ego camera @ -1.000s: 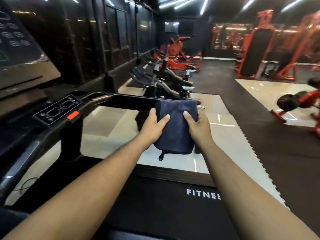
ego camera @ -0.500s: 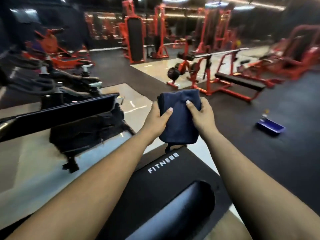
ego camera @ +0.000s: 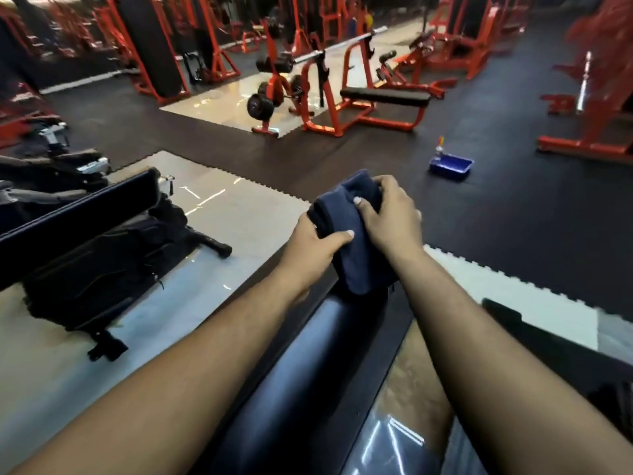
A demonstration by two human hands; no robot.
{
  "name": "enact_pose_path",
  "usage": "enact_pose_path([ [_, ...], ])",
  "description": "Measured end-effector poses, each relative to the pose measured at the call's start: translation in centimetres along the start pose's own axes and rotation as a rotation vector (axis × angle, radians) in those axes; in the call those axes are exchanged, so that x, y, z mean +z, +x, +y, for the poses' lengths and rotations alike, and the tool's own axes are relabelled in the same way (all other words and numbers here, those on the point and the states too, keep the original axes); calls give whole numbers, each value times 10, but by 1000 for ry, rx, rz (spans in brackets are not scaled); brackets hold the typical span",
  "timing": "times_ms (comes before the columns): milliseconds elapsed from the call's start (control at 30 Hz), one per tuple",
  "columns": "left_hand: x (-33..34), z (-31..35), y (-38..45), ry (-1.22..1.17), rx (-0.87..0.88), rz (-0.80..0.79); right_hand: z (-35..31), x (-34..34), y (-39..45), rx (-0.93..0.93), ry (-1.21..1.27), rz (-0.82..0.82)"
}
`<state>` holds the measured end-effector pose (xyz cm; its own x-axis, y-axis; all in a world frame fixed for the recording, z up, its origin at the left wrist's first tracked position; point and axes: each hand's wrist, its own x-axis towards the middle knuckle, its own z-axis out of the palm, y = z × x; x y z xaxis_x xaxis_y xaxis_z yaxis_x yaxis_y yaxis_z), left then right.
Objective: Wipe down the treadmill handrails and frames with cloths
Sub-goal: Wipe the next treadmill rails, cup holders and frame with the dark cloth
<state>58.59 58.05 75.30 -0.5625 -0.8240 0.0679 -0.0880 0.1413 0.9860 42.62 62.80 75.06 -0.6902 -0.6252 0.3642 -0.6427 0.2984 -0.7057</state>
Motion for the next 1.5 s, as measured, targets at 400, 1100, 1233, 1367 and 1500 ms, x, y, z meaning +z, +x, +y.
enact_pose_path([
  [400,-65,-36,-111,373,-16,-264,3,61,-203,64,117,14],
  [1100,-74,-56,-142,1017,128,-467,53,69,-159,488,645,214],
  [1233,-73,-53,-142,1025,122,-472,25,91,-226,473,637,248],
  [1367,-75,-53,-143,1050,129,-469,25,83,-213,392,544,181],
  [1500,-73,-53,-142,1087,130,-458,37,59,-134,505,392,116],
])
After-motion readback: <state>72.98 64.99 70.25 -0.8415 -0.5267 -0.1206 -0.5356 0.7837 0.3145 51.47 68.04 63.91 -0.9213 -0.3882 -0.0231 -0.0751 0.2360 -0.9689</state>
